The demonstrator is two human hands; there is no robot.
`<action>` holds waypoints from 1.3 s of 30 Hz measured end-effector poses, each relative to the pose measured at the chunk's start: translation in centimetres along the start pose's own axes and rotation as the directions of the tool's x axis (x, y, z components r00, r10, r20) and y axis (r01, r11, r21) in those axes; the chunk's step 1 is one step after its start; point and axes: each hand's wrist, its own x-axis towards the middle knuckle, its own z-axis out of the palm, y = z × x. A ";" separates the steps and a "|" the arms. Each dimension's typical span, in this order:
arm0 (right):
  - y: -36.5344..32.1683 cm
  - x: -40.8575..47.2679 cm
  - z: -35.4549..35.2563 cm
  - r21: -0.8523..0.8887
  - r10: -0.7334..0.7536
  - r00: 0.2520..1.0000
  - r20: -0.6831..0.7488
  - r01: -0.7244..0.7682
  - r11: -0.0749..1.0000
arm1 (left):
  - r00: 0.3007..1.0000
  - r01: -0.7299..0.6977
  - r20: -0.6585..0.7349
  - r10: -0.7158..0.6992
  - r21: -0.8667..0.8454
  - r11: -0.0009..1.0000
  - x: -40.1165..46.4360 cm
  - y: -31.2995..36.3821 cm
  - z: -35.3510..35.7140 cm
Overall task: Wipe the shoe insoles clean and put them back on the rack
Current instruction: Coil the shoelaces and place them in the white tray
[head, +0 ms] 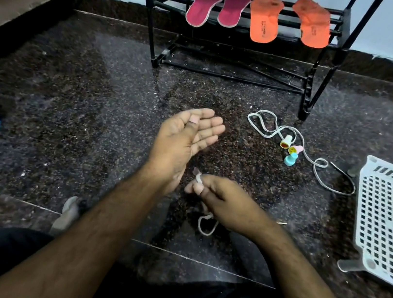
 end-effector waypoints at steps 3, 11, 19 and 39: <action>-0.1 0.1 -0.9 0.000 -0.018 0.995 -0.097 0.018 1.000 | 0.998 0.014 0.062 -0.018 0.079 0.997 -0.3 -0.4 0.2; 0.5 0.2 -1.4 -0.101 0.025 0.950 -0.311 -0.059 0.993 | 0.954 0.299 -0.147 -0.261 0.419 0.857 0.0 -1.8 -0.4; -1.3 -0.3 -1.6 0.016 -0.110 0.978 -0.178 0.115 0.993 | 0.911 0.411 -0.013 -0.411 0.013 0.911 -0.2 -2.2 0.1; -0.7 -0.5 -3.9 0.659 0.380 0.897 -0.227 -0.146 0.738 | 0.879 0.411 0.059 -0.473 0.408 0.815 -1.3 -0.6 1.0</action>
